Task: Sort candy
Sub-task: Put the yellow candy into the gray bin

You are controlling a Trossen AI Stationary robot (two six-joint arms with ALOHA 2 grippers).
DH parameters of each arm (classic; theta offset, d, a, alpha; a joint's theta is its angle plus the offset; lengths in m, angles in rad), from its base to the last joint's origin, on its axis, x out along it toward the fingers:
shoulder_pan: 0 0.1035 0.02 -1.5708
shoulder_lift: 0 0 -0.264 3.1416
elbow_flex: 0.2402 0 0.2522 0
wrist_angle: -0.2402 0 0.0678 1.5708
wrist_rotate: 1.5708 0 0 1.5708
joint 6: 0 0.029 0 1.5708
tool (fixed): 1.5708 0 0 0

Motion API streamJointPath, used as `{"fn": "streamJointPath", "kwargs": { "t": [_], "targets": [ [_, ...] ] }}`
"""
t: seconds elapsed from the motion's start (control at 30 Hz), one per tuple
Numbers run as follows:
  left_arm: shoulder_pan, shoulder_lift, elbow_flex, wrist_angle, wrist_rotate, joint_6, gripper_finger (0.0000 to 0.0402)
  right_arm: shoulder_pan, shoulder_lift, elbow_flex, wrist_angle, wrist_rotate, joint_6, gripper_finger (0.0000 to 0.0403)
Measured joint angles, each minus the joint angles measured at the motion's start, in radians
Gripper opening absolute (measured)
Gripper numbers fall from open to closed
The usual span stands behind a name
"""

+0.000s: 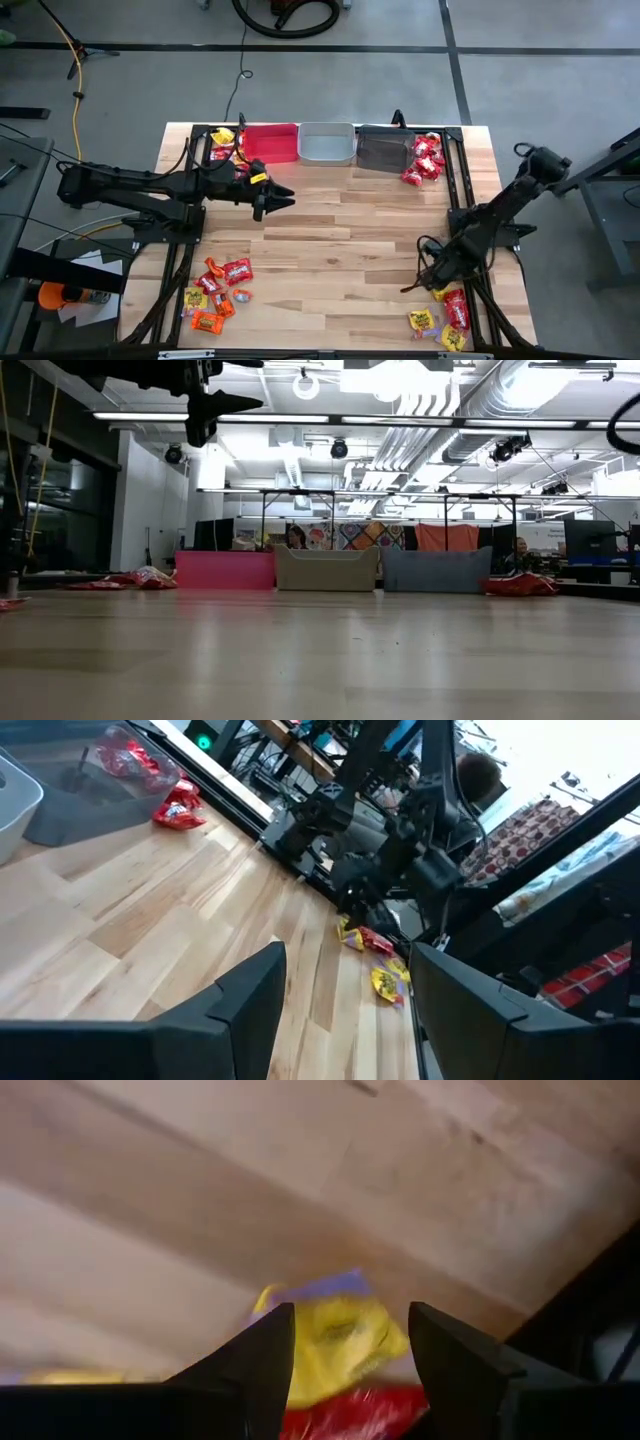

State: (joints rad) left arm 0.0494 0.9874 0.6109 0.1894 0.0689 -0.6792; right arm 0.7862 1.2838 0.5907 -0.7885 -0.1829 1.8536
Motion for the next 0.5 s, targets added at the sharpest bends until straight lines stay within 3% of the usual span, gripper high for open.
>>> {"fn": "streamJointPath", "kwargs": {
  "t": [0.23,0.3,0.43,0.5],
  "targets": [
    [0.003,0.0,0.0,0.0,0.0,0.0,0.0202,-0.001,0.119,0.005,0.082,-0.008,-0.053,0.0175],
    [0.007,-0.006,0.0,0.011,0.0,-0.001,0.0202,-0.002,0.129,0.021,0.084,-0.005,-0.075,0.0141],
    [0.034,-0.059,0.0,0.083,0.0,0.01,0.0202,-0.031,0.096,0.094,0.07,0.084,-0.137,0.0023],
    [0.056,-0.092,0.0,0.107,-0.001,0.02,0.0202,-0.066,0.067,0.13,0.067,0.151,-0.185,0.0018]
  ]
}}
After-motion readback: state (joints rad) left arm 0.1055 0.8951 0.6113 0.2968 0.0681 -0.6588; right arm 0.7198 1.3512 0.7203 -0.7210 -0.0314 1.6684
